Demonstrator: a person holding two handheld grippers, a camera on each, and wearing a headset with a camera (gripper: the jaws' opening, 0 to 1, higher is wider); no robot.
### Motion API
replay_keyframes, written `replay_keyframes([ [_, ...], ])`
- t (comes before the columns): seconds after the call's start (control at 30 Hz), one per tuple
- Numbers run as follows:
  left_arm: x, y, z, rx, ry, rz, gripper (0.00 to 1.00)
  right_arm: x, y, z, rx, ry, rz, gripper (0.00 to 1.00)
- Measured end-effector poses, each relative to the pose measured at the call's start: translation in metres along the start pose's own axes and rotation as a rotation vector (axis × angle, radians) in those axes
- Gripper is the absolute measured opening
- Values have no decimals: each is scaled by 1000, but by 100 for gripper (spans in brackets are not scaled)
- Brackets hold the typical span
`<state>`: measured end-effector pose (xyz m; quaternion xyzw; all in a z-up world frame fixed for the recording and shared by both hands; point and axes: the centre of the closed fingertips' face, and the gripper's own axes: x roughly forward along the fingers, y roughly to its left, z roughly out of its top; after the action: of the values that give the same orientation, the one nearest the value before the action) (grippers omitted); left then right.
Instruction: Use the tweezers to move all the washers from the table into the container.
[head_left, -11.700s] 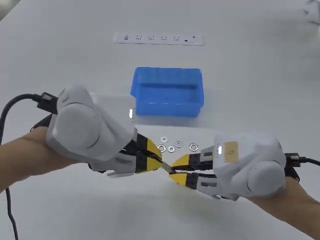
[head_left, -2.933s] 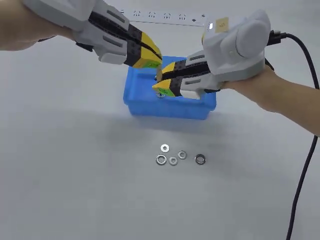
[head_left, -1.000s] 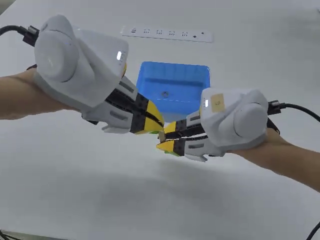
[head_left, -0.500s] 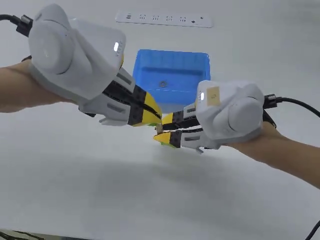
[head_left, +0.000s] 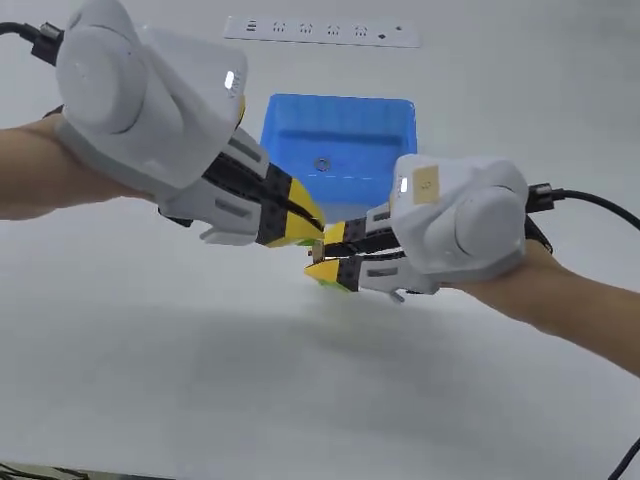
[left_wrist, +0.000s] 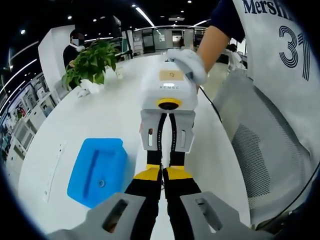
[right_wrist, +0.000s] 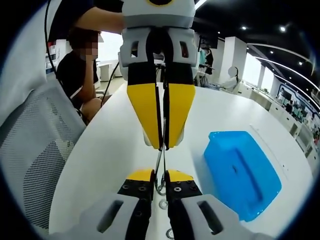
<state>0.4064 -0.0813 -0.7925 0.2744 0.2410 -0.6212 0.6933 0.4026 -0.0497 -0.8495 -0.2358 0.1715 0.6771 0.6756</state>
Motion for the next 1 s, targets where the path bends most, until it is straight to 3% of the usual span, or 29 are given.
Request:
replay_keyframes([
  [0.27,0,-2,0,-6,11,-7,6,-1,-1,0,1,15,-10,9],
  [0.37,-3,-1,2,-13,-1,-8,6,-4,-1,5,16,-1,-16,9],
  [0.57,-14,-1,14,3,-8,-10,6,-12,-4,19,-5,-16,-32,9],
  [0.63,-18,1,18,-6,-1,-6,6,-15,-6,23,-22,-12,-33,9],
  [1.0,-35,18,45,60,-11,32,6,-37,-27,49,-58,-38,-70,9],
])
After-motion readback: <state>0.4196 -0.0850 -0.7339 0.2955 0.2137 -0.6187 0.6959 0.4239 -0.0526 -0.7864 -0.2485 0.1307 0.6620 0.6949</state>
